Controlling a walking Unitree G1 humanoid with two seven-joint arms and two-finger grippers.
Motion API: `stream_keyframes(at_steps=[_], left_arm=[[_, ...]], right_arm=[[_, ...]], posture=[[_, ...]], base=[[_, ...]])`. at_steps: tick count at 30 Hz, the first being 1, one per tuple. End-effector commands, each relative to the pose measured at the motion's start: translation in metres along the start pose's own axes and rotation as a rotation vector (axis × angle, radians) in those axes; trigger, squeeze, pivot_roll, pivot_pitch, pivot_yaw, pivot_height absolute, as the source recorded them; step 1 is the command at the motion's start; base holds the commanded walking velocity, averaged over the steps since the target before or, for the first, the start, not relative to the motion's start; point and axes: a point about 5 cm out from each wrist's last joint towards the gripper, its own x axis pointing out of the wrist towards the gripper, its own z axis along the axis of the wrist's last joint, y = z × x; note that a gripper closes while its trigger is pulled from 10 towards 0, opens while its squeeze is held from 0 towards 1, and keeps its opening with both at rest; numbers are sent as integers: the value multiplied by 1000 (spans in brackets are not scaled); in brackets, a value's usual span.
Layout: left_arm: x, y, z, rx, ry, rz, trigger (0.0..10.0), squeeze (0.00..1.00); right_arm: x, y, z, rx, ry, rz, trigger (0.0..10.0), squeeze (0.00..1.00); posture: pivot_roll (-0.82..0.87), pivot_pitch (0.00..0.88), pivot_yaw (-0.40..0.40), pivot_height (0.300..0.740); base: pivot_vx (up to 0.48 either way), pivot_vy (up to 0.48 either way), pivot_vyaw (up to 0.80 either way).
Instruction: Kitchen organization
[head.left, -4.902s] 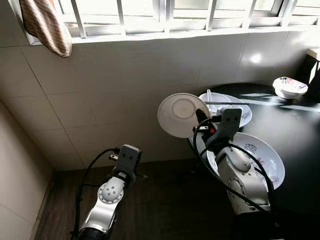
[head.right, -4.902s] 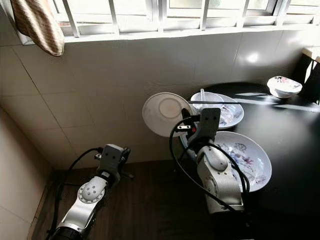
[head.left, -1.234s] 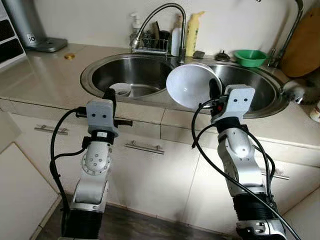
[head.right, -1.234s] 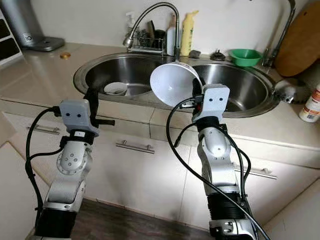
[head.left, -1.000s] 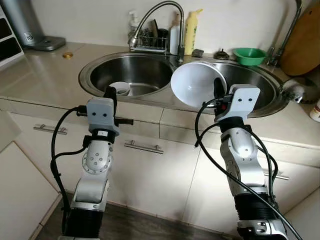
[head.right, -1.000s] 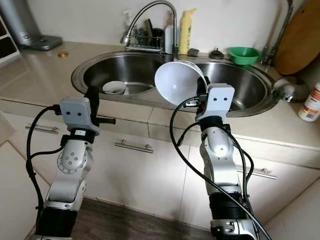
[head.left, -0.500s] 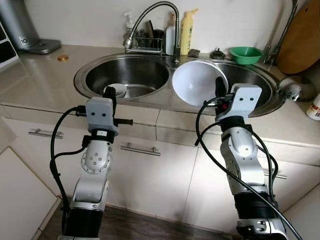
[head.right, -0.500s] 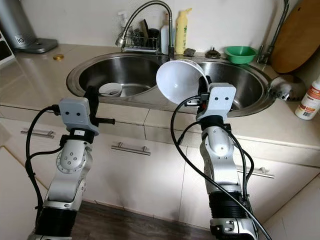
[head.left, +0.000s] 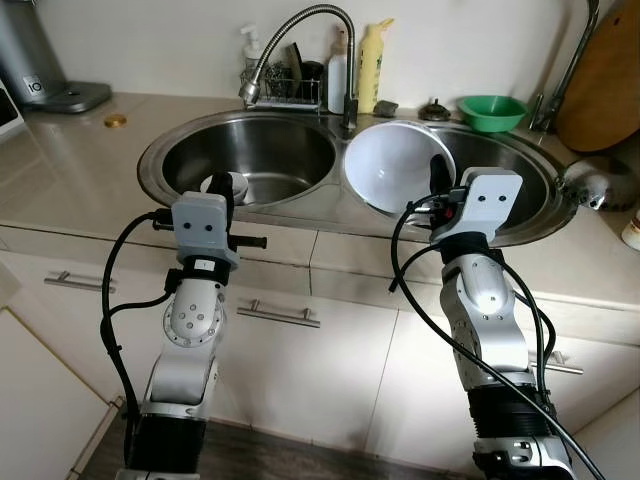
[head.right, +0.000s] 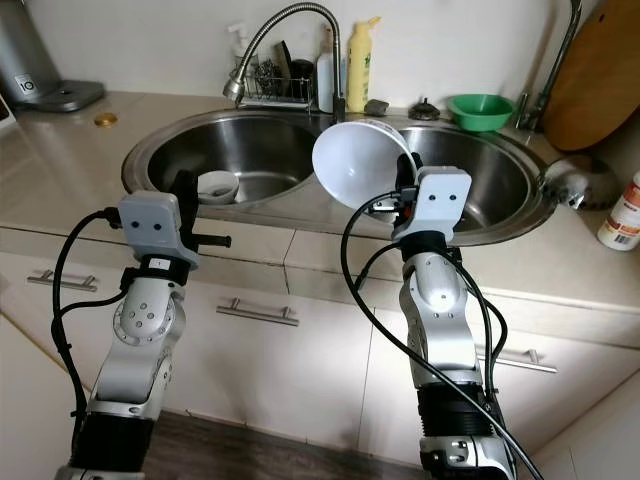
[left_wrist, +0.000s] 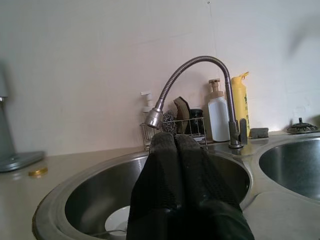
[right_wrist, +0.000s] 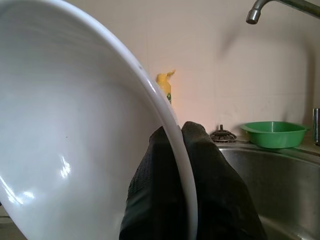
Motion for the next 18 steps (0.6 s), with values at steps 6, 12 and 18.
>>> stream_keyframes(at_steps=[6, 12, 18], left_arm=[[1, -4, 2, -8, -2, -12, 10000, 0], [0, -4, 2, -10, -1, -11, 10000, 0], [0, -4, 2, -12, 0, -12, 10000, 0]], right_arm=[[1, 1, 2, 13, -18, 1, 0, 0], [2, 1, 3, 12, -20, 3, 0, 0], [2, 2, 3, 12, -22, 3, 0, 0]], posture=[[114, 0, 7, 740], [114, 0, 4, 740], [115, 0, 4, 740]], base=[[0, 0, 0], [0, 0, 0], [80, 0, 0]])
